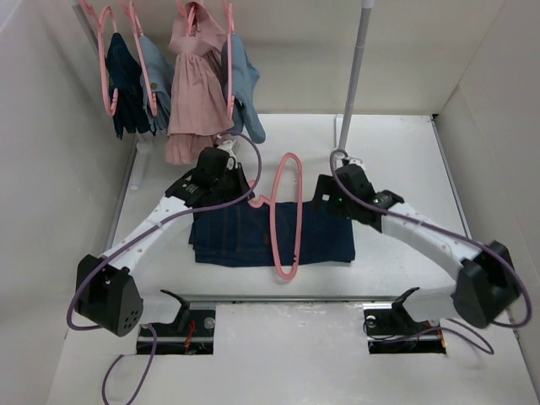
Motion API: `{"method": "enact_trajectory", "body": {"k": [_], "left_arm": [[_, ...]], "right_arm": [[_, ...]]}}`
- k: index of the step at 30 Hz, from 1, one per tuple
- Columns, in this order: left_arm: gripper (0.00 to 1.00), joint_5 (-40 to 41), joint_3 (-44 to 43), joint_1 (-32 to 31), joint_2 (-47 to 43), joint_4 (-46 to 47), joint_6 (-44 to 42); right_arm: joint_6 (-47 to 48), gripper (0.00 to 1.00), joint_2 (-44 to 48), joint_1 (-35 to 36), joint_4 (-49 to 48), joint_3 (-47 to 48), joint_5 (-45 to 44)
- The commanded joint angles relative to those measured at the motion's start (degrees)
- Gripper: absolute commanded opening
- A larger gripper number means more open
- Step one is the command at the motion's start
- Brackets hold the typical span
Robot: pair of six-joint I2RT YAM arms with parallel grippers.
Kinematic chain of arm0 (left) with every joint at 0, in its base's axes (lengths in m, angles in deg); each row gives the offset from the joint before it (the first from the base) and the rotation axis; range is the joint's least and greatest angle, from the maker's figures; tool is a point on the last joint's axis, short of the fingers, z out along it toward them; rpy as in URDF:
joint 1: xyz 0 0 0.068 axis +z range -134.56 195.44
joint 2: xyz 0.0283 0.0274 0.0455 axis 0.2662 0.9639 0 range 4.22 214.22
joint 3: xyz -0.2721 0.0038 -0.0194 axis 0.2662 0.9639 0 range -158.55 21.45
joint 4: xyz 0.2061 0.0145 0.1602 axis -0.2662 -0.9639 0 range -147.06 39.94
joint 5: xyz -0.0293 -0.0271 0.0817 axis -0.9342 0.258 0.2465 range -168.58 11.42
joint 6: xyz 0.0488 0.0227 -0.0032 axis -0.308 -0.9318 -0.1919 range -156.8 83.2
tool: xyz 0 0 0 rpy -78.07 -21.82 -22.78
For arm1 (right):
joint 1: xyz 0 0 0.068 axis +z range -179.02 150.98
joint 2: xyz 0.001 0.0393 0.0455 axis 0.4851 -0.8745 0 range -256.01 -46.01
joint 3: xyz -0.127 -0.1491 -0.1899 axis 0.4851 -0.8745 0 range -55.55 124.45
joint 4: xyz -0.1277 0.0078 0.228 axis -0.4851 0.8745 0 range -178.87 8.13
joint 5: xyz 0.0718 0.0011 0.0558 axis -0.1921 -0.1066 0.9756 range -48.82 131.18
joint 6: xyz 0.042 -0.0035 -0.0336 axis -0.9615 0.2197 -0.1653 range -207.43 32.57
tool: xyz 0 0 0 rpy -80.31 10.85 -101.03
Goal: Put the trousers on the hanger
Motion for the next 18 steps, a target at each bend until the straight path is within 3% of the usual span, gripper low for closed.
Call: {"method": "enact_trajectory", "body": {"k": [1, 7, 15, 18], "left_arm": [[0.0, 4.19, 1.3, 1.14, -2.25, -1.07, 0.4], [0.0, 4.2, 2.35, 1.14, -3.31, -1.07, 0.4], [0.0, 4.2, 2.35, 1.14, -3.84, -1.07, -0.65], [0.0, 4.2, 2.35, 1.14, -3.84, -1.07, -0.66]], "right_arm": [[-1.94, 1.0, -9.22, -4.6, 13.4, 2.77, 4.42], [-4.4, 1.0, -11.53, -9.96, 12.55, 1.65, 4.24], [-9.51, 1.0, -6.7, -9.97, 17.99, -0.39, -4.47], [-8.99, 1.0, -6.16, -11.19, 15.03, -2.58, -2.46]]}}
